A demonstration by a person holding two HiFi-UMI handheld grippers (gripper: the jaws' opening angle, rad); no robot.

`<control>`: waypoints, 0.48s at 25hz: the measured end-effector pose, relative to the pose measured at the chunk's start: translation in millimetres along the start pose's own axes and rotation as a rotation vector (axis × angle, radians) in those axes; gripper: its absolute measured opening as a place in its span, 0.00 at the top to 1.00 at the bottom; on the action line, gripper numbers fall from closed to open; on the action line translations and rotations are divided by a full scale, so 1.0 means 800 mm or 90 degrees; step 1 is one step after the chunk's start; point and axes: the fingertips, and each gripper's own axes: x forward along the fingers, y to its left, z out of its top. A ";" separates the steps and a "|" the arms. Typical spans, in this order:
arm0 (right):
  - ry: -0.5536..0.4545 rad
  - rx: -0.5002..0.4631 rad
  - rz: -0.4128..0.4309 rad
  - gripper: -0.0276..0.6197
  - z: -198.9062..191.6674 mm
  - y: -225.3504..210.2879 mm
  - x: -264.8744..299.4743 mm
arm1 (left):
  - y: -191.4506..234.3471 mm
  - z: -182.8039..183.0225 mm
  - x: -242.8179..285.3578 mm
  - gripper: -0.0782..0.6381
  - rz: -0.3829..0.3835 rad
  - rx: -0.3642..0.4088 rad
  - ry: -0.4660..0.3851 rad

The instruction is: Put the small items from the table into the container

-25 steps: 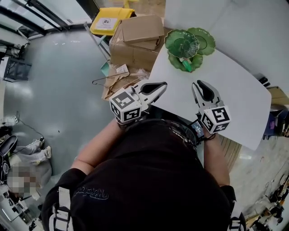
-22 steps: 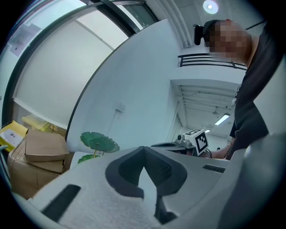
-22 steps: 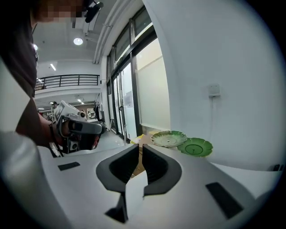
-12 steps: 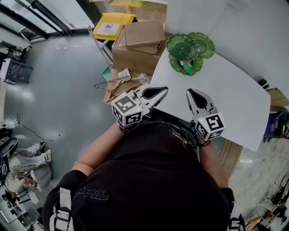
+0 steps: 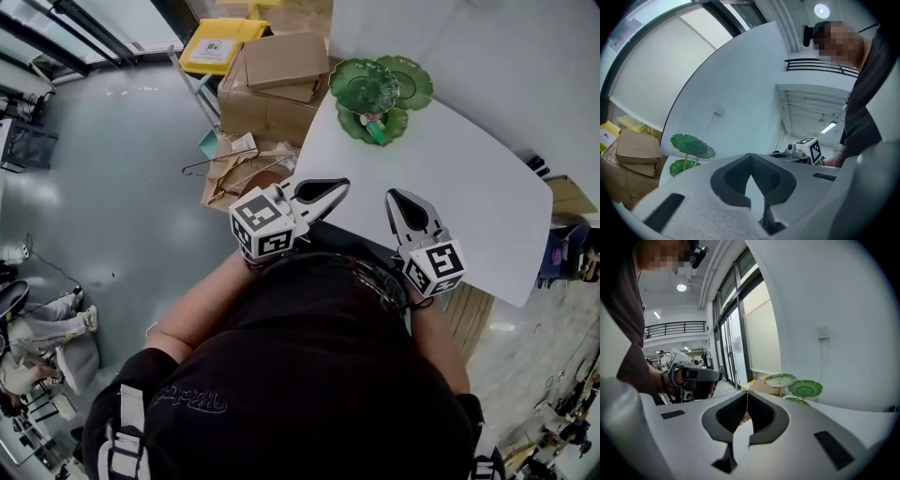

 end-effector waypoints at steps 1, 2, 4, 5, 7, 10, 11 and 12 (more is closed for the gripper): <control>-0.002 -0.003 0.000 0.93 0.001 -0.004 -0.007 | -0.009 0.001 0.007 0.88 -0.003 0.000 0.000; -0.004 -0.005 0.001 0.93 0.002 -0.009 -0.016 | -0.019 0.002 0.014 0.89 -0.007 0.003 0.000; -0.010 -0.006 0.006 0.93 0.003 -0.018 -0.035 | -0.043 0.002 0.032 0.88 -0.015 0.012 0.001; -0.012 -0.005 0.009 0.93 0.003 -0.023 -0.047 | -0.055 0.002 0.041 0.88 -0.016 0.015 0.002; -0.016 -0.006 0.014 0.93 0.002 -0.034 -0.074 | -0.076 -0.001 0.065 0.89 -0.015 0.016 0.003; -0.018 -0.007 0.025 0.93 -0.008 -0.054 -0.125 | -0.114 -0.016 0.104 0.89 -0.009 0.014 0.002; -0.018 -0.008 0.029 0.93 -0.015 -0.060 -0.144 | -0.129 -0.024 0.118 0.88 -0.008 0.014 0.003; -0.017 -0.009 0.032 0.93 -0.024 -0.066 -0.163 | -0.145 -0.033 0.131 0.89 -0.009 0.015 0.004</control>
